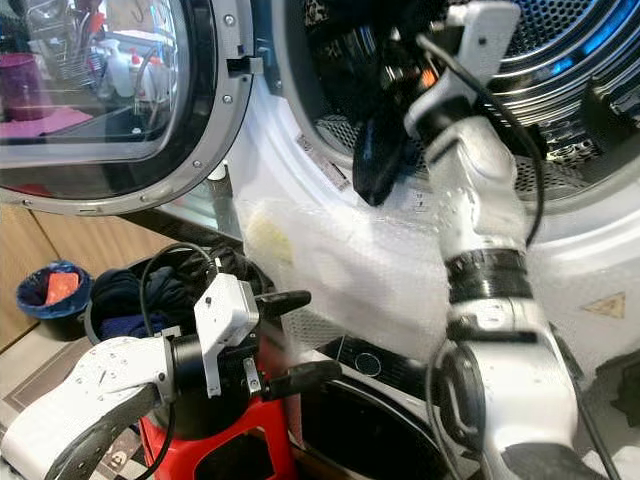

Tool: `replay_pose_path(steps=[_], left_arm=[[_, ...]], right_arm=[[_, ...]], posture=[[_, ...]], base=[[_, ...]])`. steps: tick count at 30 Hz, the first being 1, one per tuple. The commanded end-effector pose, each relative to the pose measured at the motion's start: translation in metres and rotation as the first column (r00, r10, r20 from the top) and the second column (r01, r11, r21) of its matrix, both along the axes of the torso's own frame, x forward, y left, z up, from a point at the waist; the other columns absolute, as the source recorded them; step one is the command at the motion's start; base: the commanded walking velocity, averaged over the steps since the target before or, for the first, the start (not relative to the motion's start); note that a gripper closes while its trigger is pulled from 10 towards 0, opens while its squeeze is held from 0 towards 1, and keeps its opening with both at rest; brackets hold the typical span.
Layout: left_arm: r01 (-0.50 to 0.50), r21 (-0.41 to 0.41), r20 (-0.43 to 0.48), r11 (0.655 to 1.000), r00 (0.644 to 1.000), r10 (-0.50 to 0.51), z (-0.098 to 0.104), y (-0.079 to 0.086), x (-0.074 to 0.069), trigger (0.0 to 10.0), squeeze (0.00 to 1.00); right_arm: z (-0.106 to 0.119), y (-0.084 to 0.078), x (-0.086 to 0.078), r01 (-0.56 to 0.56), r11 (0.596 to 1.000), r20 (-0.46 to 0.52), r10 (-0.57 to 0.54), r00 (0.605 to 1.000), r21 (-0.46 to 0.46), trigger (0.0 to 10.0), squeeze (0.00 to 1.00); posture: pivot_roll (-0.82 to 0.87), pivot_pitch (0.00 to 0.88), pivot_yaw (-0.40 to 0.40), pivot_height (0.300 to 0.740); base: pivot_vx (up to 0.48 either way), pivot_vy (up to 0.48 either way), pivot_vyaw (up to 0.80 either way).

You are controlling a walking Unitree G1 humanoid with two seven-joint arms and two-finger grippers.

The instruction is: Clothes washing

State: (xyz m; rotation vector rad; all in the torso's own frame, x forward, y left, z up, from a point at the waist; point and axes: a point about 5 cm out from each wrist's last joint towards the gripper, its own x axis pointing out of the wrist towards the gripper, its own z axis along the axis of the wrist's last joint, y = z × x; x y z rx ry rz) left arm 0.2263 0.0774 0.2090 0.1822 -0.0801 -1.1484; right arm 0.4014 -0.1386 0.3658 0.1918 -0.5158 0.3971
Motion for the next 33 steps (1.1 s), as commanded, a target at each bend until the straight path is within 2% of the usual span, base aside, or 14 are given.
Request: replay_pose_path(steps=[1, 5, 8, 13, 15, 16, 20, 24, 26, 27, 30, 31, 32, 33], left_arm=[[0.014, -0.006, -0.005, 1.0, 1.0, -0.014, 0.002, -0.002, -0.005, 10.0, 0.0], [-0.002, -0.026, -0.026, 1.0, 1.0, 0.001, 0.002, -0.004, -0.01, 10.0, 0.0], [-0.009, -0.038, -0.041, 0.999, 0.999, 0.008, 0.002, -0.005, -0.012, 10.0, 0.0], [-0.032, -0.053, -0.079, 0.998, 0.996, 0.028, -0.001, -0.006, -0.024, 10.0, 0.0], [-0.038, -0.056, -0.086, 0.998, 0.996, 0.033, -0.001, -0.007, -0.026, 10.0, 0.0], [-0.055, -0.067, -0.108, 0.996, 0.993, 0.047, -0.002, -0.007, -0.031, 10.0, 0.0], [-0.074, -0.093, -0.154, 0.993, 0.986, 0.059, -0.005, -0.01, -0.039, 10.0, 0.0], [-0.088, -0.107, -0.183, 0.99, 0.981, 0.067, -0.006, -0.014, -0.047, 10.0, 0.0], [-0.101, -0.109, -0.194, 0.989, 0.978, 0.079, -0.007, -0.014, -0.049, 10.0, 0.0], [-0.118, -0.109, -0.198, 0.987, 0.976, 0.095, -0.007, -0.014, -0.05, 10.0, 0.0], [-0.126, -0.113, -0.201, 0.986, 0.974, 0.101, -0.006, -0.014, -0.051, 10.0, 0.0], [-0.132, -0.119, -0.209, 0.984, 0.972, 0.105, -0.006, -0.015, -0.054, 10.0, 0.0], [-0.132, -0.119, -0.209, 0.984, 0.972, 0.105, -0.006, -0.015, -0.054, 10.0, 0.0], [-0.15, -0.131, -0.229, 0.98, 0.966, 0.118, -0.005, -0.017, -0.059, 10.0, 0.0]], right_arm=[[0.01, -0.003, 0.004, 0.08, 0.996, -0.001, -0.08, 0.997, 0.032, 10.0, 0.0], [0.024, -0.001, 0.01, 0.227, 0.973, -0.032, -0.225, 0.974, 0.039, 10.0, 0.0], [0.028, 0.0, 0.012, 0.268, 0.963, -0.041, -0.267, 0.963, 0.017, 10.0, 0.0], [0.04, -0.016, 0.014, 0.414, 0.91, -0.096, -0.41, 0.907, 0.031, 10.0, 0.0], [0.042, -0.02, 0.013, 0.431, 0.901, -0.101, -0.426, 0.899, 0.039, 10.0, 0.0], [0.049, -0.03, 0.011, 0.491, 0.869, -0.1, -0.484, 0.869, 0.064, 10.0, 0.0], [0.063, -0.045, 0.006, 0.555, 0.82, -0.112, -0.544, 0.832, 0.142, 10.0, 0.0], [0.078, -0.054, -0.002, 0.584, 0.765, -0.122, -0.575, 0.809, 0.272, 10.0, 0.0], [0.083, -0.056, -0.004, 0.576, 0.756, -0.125, -0.568, 0.813, 0.312, 10.0, 0.0], [0.085, -0.059, -0.006, 0.573, 0.723, -0.146, -0.566, 0.811, 0.385, 10.0, 0.0], [0.087, -0.061, -0.007, 0.582, 0.711, -0.146, -0.577, 0.804, 0.395, 10.0, 0.0], [0.088, -0.065, -0.01, 0.594, 0.681, -0.156, -0.592, 0.791, 0.429, 10.0, 0.0], [0.088, -0.065, -0.01, 0.594, 0.681, -0.156, -0.592, 0.791, 0.429, 10.0, 0.0], [0.091, -0.072, -0.013, 0.593, 0.629, -0.178, -0.596, 0.783, 0.503, 10.0, 0.0]], posture=[[0.08, 0.054, -0.062, 0.74], [0.08, 0.08, -0.071, 0.74], [0.09, 0.095, -0.074, 0.74], [0.1, 0.152, -0.103, 0.74], [0.11, 0.168, -0.114, 0.74], [0.11, 0.186, -0.118, 0.74], [0.1, 0.209, -0.13, 0.74], [0.11, 0.233, -0.145, 0.74], [0.12, 0.238, -0.15, 0.74], [0.12, 0.242, -0.152, 0.74], [0.13, 0.243, -0.16, 0.74], [0.14, 0.245, -0.165, 0.74], [0.14, 0.245, -0.165, 0.74], [0.16, 0.258, -0.173, 0.74]], base=[[0.0, 0.0, 0.0], [0.0, 0.0, 0.0], [0.0, 0.0, 0.0], [0.0, 0.0, 0.0], [0.0, 0.0, 0.0], [0.0, 0.0, 0.0], [0.0, 0.0, 0.0], [0.0, 0.0, 0.0], [0.0, 0.0, 0.0], [0.0, 0.0, 0.0], [0.0, 0.0, 0.0], [0.0, 0.0, 0.0], [0.0, 0.0, 0.0], [0.0, 0.0, 0.0]])
